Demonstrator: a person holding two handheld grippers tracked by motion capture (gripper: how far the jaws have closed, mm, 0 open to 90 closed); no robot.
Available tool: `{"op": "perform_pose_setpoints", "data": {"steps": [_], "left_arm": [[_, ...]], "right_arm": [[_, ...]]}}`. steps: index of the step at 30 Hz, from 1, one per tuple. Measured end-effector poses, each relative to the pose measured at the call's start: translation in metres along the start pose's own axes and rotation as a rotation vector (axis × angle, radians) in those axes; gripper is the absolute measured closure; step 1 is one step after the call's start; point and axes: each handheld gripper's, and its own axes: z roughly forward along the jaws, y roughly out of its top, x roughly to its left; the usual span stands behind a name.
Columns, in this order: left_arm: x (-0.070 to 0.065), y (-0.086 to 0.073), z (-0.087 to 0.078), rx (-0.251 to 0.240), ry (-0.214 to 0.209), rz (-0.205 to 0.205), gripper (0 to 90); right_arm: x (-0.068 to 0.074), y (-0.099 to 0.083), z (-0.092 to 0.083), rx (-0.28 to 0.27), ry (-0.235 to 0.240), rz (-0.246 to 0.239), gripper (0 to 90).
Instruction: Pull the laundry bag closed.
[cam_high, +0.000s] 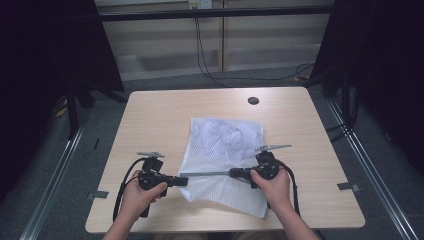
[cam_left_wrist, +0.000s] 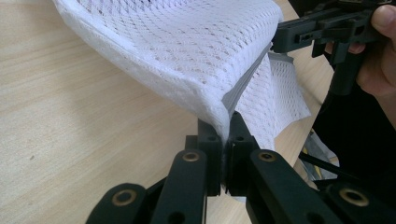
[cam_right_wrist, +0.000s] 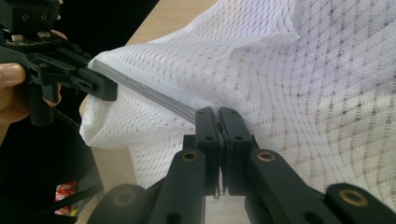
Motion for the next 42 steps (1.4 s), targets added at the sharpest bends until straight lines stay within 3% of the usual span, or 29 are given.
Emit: {"op": "perform_pose_setpoints", "data": {"steps": [42], "left_arm": [[-0.001, 0.0, 0.0, 0.005, -0.003, 0.004, 87.7]], "right_arm": [[-0.011, -0.006, -0.018, -0.021, -0.019, 0.011, 87.9]]}}
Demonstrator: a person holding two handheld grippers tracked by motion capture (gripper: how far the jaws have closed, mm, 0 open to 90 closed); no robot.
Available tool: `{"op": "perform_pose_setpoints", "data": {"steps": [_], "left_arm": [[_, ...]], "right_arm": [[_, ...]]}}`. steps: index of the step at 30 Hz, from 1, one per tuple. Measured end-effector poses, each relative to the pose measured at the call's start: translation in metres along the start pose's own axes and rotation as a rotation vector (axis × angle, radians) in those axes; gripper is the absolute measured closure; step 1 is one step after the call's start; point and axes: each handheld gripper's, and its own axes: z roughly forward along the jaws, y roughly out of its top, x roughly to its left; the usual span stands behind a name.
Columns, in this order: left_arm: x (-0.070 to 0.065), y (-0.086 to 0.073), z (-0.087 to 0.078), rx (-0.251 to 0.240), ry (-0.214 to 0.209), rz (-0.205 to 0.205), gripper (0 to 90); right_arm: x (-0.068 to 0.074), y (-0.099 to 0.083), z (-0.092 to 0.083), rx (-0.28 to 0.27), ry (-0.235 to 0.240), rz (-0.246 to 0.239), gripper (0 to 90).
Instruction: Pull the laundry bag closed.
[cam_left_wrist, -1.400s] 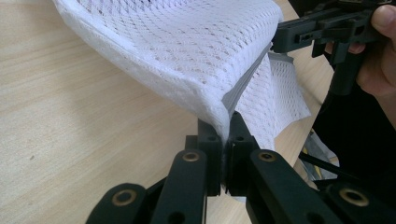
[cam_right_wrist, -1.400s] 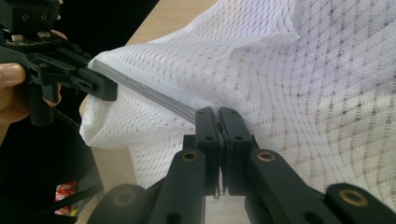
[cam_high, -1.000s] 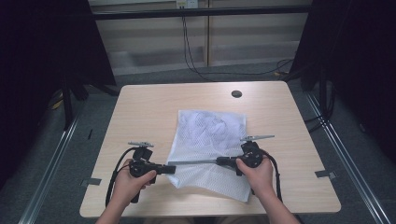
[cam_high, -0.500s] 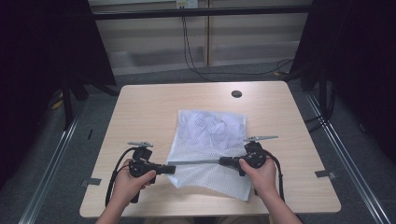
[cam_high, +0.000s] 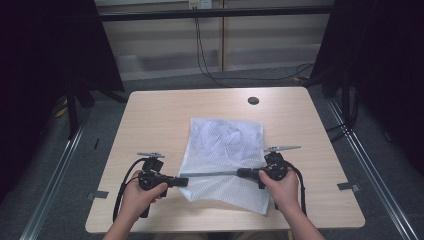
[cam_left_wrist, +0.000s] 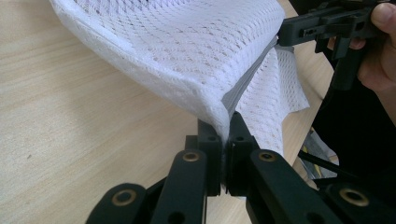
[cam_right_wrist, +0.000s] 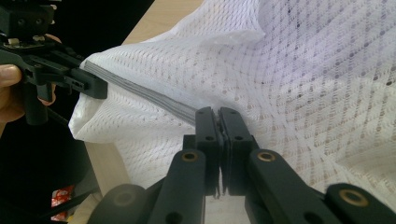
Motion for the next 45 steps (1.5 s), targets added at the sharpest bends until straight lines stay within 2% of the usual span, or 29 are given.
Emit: {"op": "perform_pose_setpoints", "data": {"steps": [12, 16, 23, 28, 32, 45], "left_arm": [[0.001, 0.0, 0.0, -0.003, 0.008, -0.004, 87.6], [0.0, 0.0, 0.001, 0.002, -0.009, -0.013, 87.7], [0.001, 0.0, -0.001, -0.001, 0.003, -0.006, 87.7], [0.0, 0.0, 0.0, 0.001, -0.009, -0.011, 87.7], [0.001, 0.0, 0.0, -0.001, 0.004, -0.003, 87.7], [0.002, 0.0, -0.001, -0.002, -0.003, -0.006, 87.7]], "right_arm": [[-0.004, -0.001, -0.004, -0.004, -0.01, 0.004, 87.9], [-0.004, -0.001, -0.006, -0.005, -0.011, 0.008, 87.9], [-0.006, -0.002, -0.007, -0.005, -0.013, 0.006, 87.9], [-0.006, -0.002, -0.009, -0.007, -0.018, 0.01, 87.9], [-0.006, -0.002, -0.01, -0.007, -0.015, 0.009, 87.9], [-0.009, -0.002, -0.016, -0.02, -0.024, 0.012, 87.9]]}}
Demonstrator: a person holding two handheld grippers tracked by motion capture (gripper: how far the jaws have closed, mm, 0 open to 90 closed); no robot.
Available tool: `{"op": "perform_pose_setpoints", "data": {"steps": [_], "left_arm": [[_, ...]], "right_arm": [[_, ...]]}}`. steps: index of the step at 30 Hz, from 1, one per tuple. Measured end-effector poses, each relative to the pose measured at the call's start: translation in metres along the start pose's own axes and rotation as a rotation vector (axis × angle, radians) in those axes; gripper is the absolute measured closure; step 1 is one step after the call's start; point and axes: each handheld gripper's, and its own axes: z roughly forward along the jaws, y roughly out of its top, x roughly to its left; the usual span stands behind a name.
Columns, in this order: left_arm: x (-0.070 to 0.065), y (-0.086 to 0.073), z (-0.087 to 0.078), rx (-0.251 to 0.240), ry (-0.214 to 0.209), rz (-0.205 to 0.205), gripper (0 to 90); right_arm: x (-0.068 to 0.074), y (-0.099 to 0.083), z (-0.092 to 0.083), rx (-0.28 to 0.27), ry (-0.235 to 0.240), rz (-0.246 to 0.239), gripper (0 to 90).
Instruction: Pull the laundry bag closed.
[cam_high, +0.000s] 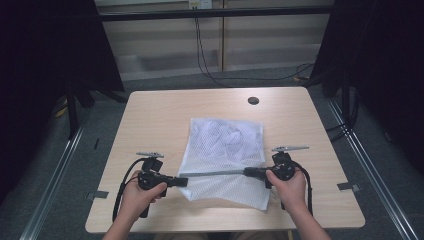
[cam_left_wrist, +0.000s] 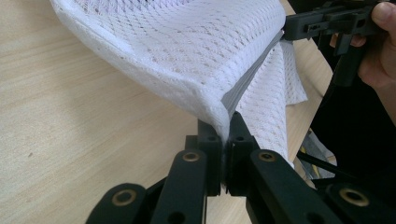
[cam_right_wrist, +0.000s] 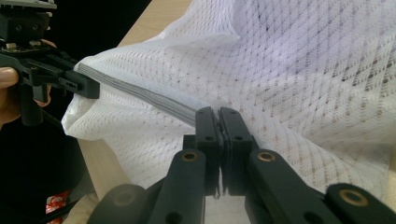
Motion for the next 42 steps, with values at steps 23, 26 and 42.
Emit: {"op": "perform_pose_setpoints", "data": {"steps": [23, 26, 42], "left_arm": [[0.002, -0.001, -0.002, -0.001, 0.003, -0.017, 87.7], [0.002, 0.0, -0.002, 0.001, -0.001, -0.013, 87.7], [0.001, 0.0, 0.0, 0.008, 0.001, -0.014, 87.7]], "right_arm": [[-0.007, -0.002, -0.011, -0.004, -0.025, 0.004, 87.9], [-0.01, -0.002, -0.015, -0.015, -0.024, 0.005, 87.9], [-0.018, -0.006, -0.03, -0.026, -0.047, 0.017, 87.9]]}}
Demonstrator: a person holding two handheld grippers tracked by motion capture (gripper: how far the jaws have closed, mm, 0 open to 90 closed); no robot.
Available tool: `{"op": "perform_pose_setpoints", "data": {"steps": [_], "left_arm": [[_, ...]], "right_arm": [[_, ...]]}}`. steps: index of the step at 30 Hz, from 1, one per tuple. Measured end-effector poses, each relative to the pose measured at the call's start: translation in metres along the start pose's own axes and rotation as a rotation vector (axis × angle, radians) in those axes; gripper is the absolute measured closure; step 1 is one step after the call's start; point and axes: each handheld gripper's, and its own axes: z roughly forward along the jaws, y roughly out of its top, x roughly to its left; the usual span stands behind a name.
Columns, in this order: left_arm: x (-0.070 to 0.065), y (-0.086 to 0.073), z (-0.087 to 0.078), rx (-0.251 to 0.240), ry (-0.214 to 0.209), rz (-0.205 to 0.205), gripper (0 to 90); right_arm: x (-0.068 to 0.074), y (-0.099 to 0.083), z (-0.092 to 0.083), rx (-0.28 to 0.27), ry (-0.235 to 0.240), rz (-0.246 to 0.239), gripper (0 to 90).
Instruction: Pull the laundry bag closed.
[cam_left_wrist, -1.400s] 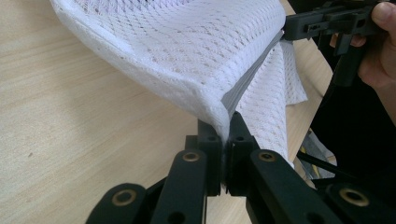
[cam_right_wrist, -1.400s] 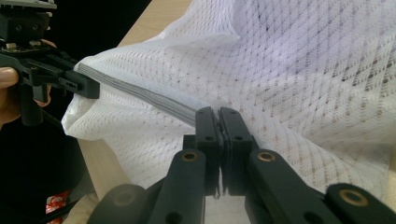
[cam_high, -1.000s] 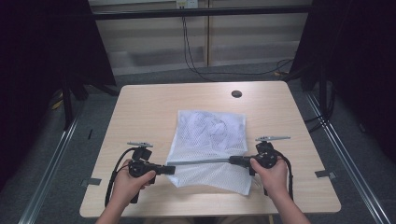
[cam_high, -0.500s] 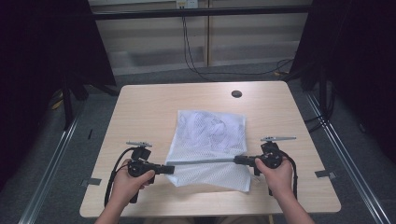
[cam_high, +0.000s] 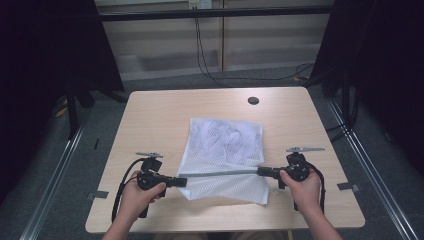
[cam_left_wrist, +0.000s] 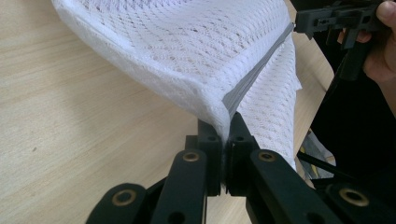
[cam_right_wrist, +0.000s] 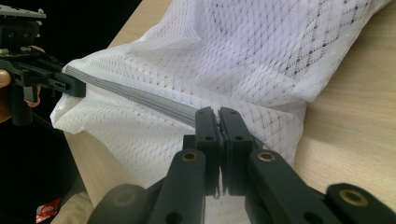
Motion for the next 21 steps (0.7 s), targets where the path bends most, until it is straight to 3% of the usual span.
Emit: {"op": "perform_pose_setpoints", "data": {"steps": [17, 19, 21], "left_arm": [[0.0, -0.001, 0.001, 0.008, 0.002, -0.003, 87.7], [0.001, -0.001, 0.0, 0.009, -0.006, -0.003, 87.8], [0.0, -0.002, 0.001, 0.007, -0.005, -0.005, 87.8]], "right_arm": [[-0.012, -0.006, -0.016, -0.005, -0.025, 0.016, 87.9], [-0.013, -0.006, -0.017, 0.0, -0.047, 0.011, 87.9], [-0.015, -0.007, -0.018, -0.008, -0.034, 0.032, 88.0]]}}
